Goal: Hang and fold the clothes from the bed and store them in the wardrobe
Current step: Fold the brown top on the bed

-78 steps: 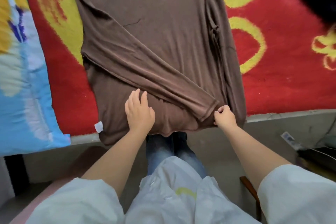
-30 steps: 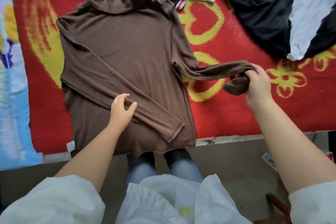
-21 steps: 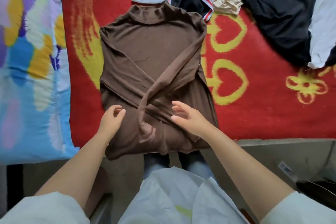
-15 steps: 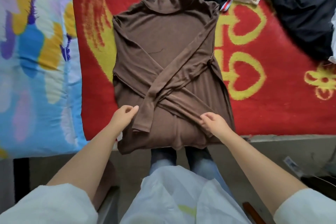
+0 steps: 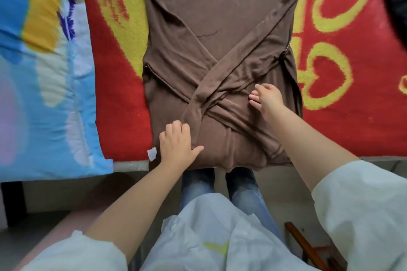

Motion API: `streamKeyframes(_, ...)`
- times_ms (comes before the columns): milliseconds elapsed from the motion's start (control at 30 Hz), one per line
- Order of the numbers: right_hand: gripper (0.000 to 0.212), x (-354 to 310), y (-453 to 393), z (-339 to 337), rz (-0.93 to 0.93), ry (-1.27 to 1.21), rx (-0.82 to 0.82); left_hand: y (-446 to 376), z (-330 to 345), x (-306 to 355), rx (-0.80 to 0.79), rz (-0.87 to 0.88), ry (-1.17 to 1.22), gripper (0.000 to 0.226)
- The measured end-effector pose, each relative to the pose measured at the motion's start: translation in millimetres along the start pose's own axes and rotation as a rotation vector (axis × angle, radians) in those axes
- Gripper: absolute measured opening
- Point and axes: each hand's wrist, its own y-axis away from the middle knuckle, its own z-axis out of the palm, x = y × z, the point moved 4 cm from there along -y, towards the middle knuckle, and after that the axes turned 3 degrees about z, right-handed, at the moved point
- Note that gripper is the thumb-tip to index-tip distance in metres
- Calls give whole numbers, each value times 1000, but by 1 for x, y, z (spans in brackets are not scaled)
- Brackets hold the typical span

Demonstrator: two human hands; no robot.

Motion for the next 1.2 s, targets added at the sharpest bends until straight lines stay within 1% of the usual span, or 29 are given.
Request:
streamKeyframes(33,42,-4,-3,5,25,-57,18,-1,4,1,-43,3,-46,55)
streamKeyframes(100,40,-10,-7,12,61,-160,39,-4,13,0,-103,-57,-31,46)
streamKeyframes(167,37,-17,-11,15,78,-253,22,-10,13,-1,-86,-122,80,30)
streamKeyframes(200,31,-23,-14,16,81,-282,0,-13,10,-2,-69,-151,155,25)
streamKeyframes(267,13,-31,-20,13,97,-285,-32,-16,5,-10,-61,-230,417,18)
streamKeyframes(300,10,-34,-23,11,102,-253,-33,-16,3,-16,-65,-271,598,14)
streamKeyframes(367,11,-41,-27,3,100,-125,2,-15,-2,-25,-90,-316,944,10)
streamKeyframes(433,13,-46,-29,-5,92,-57,38,-16,-9,-35,-84,-388,1199,16)
streamKeyframes(467,15,-47,-31,-8,80,-88,49,-16,-10,-39,-87,-434,1331,21)
streamKeyframes(533,20,-48,-33,-14,47,-228,53,-14,-8,-46,-111,-530,1586,29)
streamKeyframes(600,23,-49,-34,-23,11,-380,70,-10,0,-52,-96,-657,1758,31)
streamKeyframes(667,22,-50,-34,-34,-16,-509,124,-8,11,-57,-28,-823,1799,31)
streamKeyframes(700,21,-50,-34,-40,-25,-566,153,-7,16,-58,-4,-881,1751,30)
streamKeyframes(733,22,-49,-33,-44,-34,-602,170,-8,21,-59,5,-902,1652,28)
streamKeyframes(767,23,-49,-34,-49,-45,-602,178,-10,25,-58,-4,-880,1507,24)
streamKeyframes(833,23,-45,-35,-53,-44,-494,160,-15,25,-54,-11,-800,1224,19)
streamKeyframes(900,21,-40,-37,-52,-8,-341,101,-17,17,-47,3,-785,1105,18)
streamKeyframes(967,22,-38,-37,-48,21,-296,39,-20,10,-44,-35,-729,1041,34)
streamKeyframes(1000,27,-38,-37,-47,31,-314,18,-19,11,-44,-73,-700,1065,42)
streamKeyframes(1067,30,-40,-36,-47,59,-406,-33,-12,11,-39,-148,-689,1296,48)
streamKeyframes(1133,18,-40,-39,-48,86,-524,-78,-2,15,-38,-190,-741,1523,44)
streamKeyframes(1200,11,-46,-40,-47,79,-638,-113,-1,11,-36,-144,-770,1628,41)
